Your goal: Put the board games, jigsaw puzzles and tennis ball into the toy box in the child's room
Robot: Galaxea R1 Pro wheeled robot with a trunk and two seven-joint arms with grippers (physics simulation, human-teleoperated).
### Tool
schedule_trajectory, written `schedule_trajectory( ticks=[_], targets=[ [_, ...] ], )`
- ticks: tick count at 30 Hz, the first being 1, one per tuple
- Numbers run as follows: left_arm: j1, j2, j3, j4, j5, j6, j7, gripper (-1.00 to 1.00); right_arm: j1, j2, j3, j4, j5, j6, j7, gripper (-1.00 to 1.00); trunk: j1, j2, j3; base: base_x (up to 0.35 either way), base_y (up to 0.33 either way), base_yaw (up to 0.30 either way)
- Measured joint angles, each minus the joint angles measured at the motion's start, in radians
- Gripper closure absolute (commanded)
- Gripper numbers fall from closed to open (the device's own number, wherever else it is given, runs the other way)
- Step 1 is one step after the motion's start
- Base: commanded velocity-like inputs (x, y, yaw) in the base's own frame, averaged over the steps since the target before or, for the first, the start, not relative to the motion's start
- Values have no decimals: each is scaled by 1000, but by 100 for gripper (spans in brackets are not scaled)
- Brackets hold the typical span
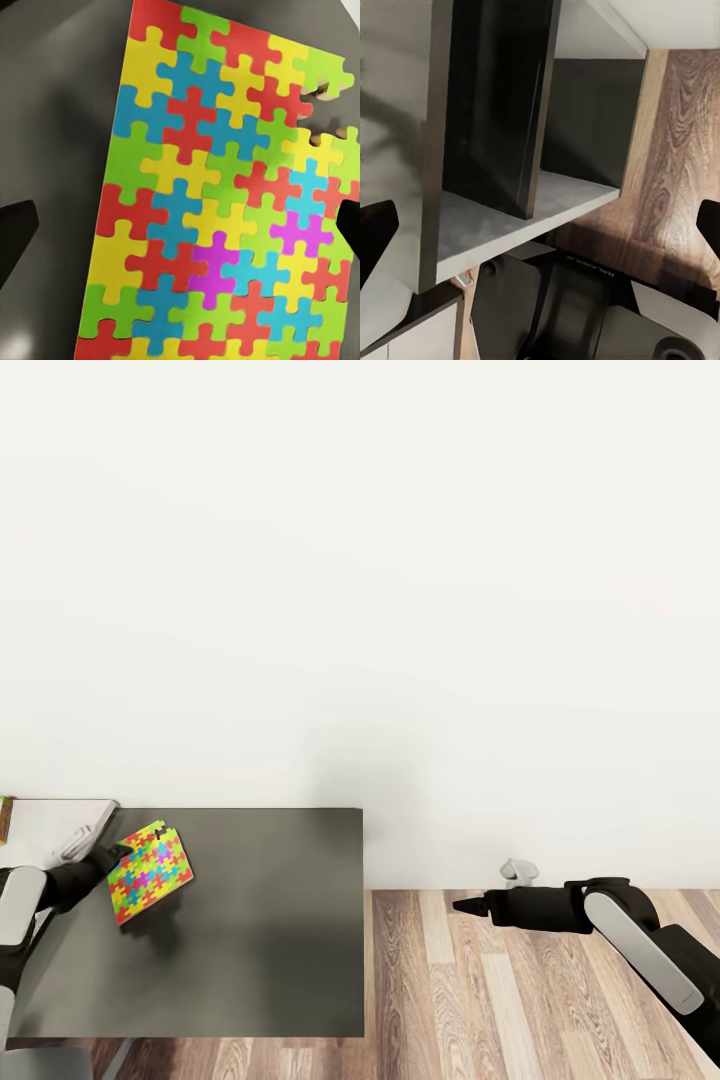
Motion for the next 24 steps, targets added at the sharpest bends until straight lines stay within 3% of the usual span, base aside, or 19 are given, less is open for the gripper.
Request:
schedule_trajectory(
  ticks=[11, 24],
  targets=[
    [-6, 1, -55, 39, 1, -51, -2, -100, 0, 1, 0, -8, 1, 41, -1, -100, 0, 0, 0, 0, 0, 0],
    [-12, 1, -75, 54, 1, -65, -6, -100, 0, 1, 0, -17, 2, 58, -2, -100, 0, 0, 0, 0, 0, 0]
  ],
)
